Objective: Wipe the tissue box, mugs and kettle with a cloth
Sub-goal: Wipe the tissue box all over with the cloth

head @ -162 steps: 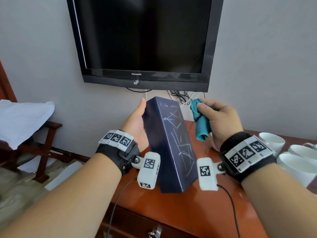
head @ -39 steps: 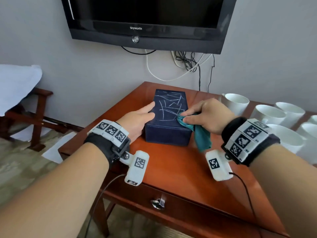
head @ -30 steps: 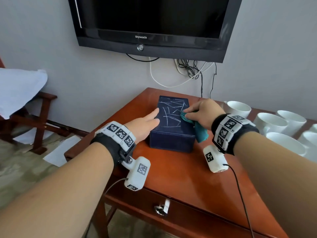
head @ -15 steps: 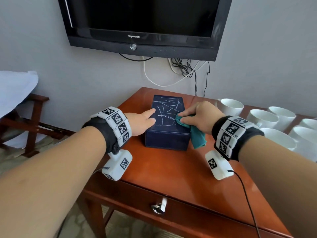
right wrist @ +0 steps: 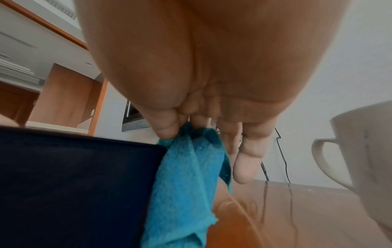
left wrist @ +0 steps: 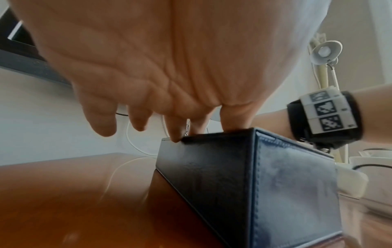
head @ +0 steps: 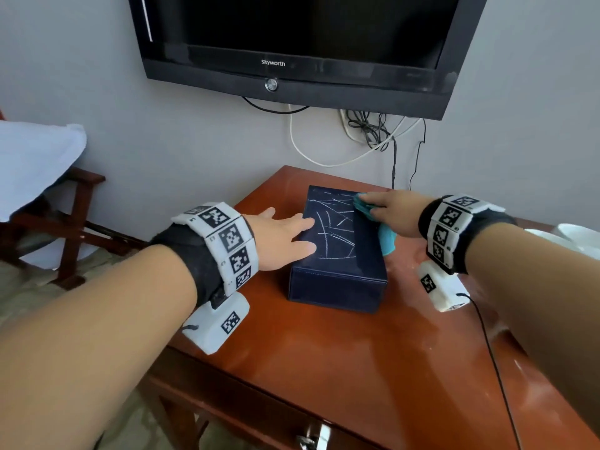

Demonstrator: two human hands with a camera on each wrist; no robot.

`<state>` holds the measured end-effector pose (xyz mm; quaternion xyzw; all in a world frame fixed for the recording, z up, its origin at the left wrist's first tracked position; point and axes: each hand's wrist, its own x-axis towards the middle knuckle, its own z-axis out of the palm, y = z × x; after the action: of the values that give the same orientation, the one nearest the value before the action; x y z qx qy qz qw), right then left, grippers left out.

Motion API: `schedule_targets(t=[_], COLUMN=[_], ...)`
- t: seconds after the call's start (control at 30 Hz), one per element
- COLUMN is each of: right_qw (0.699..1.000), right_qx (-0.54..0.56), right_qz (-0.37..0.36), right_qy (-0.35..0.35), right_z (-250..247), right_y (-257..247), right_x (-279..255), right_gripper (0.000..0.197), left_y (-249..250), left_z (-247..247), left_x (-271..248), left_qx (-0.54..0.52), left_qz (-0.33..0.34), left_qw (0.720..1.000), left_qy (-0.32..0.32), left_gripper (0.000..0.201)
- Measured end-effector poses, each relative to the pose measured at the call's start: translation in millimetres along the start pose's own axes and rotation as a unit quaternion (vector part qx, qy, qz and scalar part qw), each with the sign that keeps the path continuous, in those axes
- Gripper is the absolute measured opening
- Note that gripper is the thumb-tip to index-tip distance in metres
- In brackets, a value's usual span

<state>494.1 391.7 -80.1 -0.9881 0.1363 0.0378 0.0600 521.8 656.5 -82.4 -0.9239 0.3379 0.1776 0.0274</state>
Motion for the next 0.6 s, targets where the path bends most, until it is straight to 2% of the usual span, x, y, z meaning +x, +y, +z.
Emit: schedule_targets(t=[0.3,0.6], right_qw=[0.999,1.000], right_qx=[-0.001,-0.016], right_qz=[0.016,-0.017], right_qy=[0.028,0.014], right_z=[-3.7,4.4], right_y=[-3.3,-14.8], right_x=[25.3,-22.1], right_gripper=[0.051,0.055], left_y=[-1.8,-2.3], left_z=[1.0,12.6], left_x=[3.7,2.5], left_qx=[-0.019,-0.068], left_qz=[0.015,0.021], left_qw=[1.000,0.997], left_qy=[-0.008,0.024], left_gripper=[0.061,0.058])
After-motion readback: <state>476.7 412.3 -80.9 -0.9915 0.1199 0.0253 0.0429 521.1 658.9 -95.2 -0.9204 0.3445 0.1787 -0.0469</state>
